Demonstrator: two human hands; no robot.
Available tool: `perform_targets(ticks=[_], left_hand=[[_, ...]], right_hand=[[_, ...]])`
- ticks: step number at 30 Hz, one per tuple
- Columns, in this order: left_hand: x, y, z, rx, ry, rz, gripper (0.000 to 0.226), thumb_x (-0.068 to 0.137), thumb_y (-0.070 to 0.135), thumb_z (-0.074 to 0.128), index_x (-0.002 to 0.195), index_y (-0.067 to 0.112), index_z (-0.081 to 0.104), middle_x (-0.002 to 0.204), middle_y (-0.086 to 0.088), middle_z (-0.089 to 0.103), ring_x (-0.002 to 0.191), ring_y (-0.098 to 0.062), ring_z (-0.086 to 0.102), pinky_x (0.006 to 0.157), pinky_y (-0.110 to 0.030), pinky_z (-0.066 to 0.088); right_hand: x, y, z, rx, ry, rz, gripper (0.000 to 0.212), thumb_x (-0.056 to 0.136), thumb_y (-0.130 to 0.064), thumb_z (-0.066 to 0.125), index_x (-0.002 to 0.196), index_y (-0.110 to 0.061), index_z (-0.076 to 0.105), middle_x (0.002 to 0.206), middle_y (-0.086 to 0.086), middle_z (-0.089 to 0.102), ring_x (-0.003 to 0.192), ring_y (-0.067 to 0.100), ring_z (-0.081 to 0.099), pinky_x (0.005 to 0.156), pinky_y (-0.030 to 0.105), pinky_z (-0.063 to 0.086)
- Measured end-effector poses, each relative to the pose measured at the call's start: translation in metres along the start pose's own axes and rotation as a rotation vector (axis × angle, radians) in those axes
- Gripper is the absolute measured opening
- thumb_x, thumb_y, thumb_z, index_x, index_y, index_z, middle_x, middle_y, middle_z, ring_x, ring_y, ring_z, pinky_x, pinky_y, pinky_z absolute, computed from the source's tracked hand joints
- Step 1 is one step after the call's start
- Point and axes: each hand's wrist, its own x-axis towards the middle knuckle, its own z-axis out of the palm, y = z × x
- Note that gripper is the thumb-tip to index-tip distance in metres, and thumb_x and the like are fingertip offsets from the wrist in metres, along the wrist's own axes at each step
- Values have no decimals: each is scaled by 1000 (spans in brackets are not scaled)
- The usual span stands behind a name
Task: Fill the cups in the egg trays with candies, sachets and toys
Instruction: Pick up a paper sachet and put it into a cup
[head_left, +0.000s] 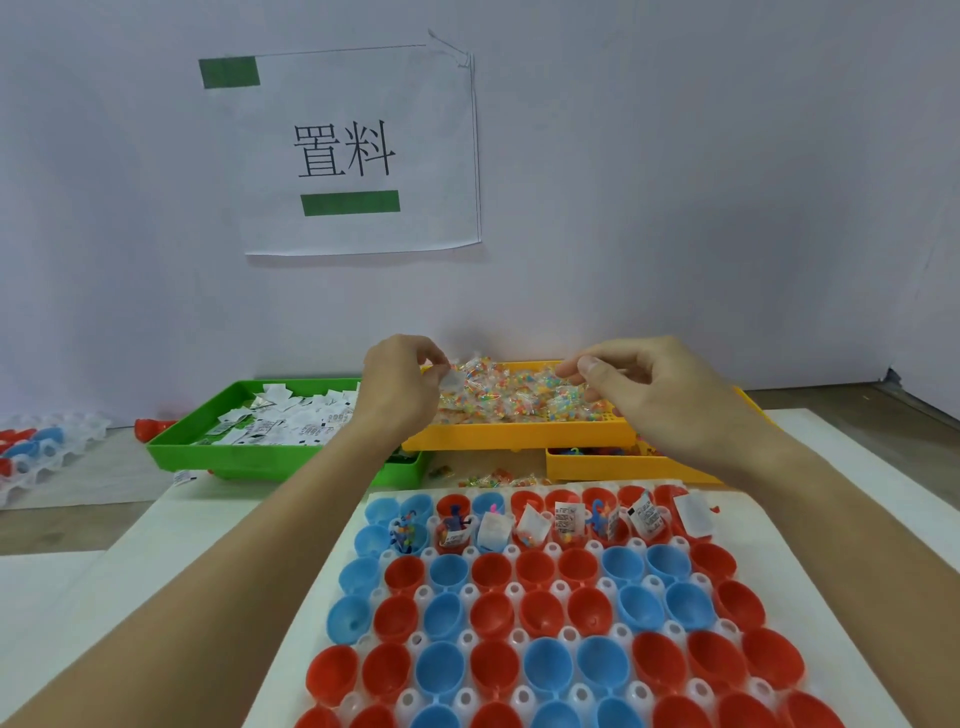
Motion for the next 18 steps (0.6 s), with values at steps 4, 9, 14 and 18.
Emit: perform_targets(ticks=[4,9,14,18], left_hand=[[-17,6,-5,-52,120,34,12,96,17,63,91,20,74,90,-6,62,85,-18,55,73,-28,38],[-50,27,-26,-320,48,96,15,97,16,61,84,22,68,64,3,70,57,-7,64,51,-14,48],[-76,39,-41,-556,-152,133,8,91,11,68,86,13,74,72,2,75,68,-10,71,62,-20,57],[-78,39,-46,-545,-209,132,4,85,9,75,87,11,74,71,-4,74,69,-17,71,67,-26,59]], right_hand=[[0,0,6,-27,-18,25,25,103,-32,48,114,-29,71,105,-13,70,97,4,65,78,16,49],[-1,-4,13,88,-4,44,20,101,-27,54,113,-22,70,78,-2,75,70,10,72,58,16,53],[-5,-18,29,435,-83,105,26,100,-34,54,107,-16,70,81,4,77,75,19,75,65,21,59],[-6,-20,33,460,-24,89,18,95,-25,64,107,-14,71,81,2,77,79,14,75,67,18,57]])
